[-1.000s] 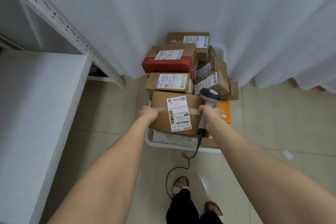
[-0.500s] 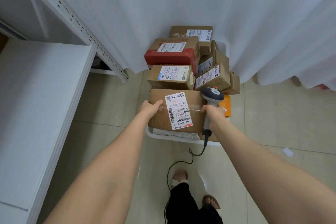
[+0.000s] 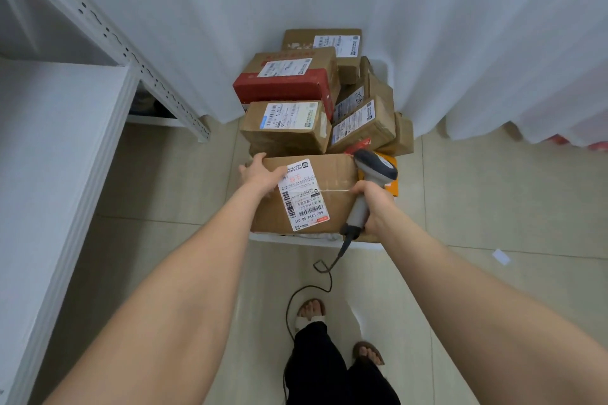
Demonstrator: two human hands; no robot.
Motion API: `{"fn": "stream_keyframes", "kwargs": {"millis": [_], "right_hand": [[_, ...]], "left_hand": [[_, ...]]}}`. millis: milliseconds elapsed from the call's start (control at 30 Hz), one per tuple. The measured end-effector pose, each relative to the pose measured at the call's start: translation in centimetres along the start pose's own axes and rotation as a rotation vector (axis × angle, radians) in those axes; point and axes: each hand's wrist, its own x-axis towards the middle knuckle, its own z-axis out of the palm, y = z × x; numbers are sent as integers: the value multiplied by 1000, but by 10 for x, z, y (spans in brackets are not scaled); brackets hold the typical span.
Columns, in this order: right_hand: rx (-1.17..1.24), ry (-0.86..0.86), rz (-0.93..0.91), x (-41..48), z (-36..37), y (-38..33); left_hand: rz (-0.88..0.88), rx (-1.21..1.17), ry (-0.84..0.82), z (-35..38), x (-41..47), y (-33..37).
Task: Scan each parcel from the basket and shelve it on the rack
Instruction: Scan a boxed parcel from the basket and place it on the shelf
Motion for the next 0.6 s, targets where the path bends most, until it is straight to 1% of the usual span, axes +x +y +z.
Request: {"fn": "stream_keyframes", "kwargs": {"millis": [133, 200, 267, 333, 400, 433, 500, 533, 600], "right_hand": [[14, 49, -110, -6, 3, 3], [31, 65, -168, -15, 4, -2], [40, 59, -214, -25, 7, -9], [11, 34, -247, -34, 12, -14], [-5, -8, -266, -39, 18, -13], [3, -33, -264, -40, 21, -11], [16, -77, -234, -39, 24, -2], [11, -92, -209, -39, 25, 3], [2, -93, -168, -39, 23, 12]], "left_hand": [[-196, -79, 30, -7, -16, -9], [-275, -19, 77, -11, -28, -20], [-353, -13, 80, -13, -42, -35], [-431, -120, 55, -10, -55, -49], [-488, -241, -13, -6, -69, -57], [-493, -232, -59, -4, -72, -60], [-433, -54, -133, 2, -71, -63], [-385, 20, -144, 4, -70, -61], [-297, 57, -172, 9, -67, -52]]}}
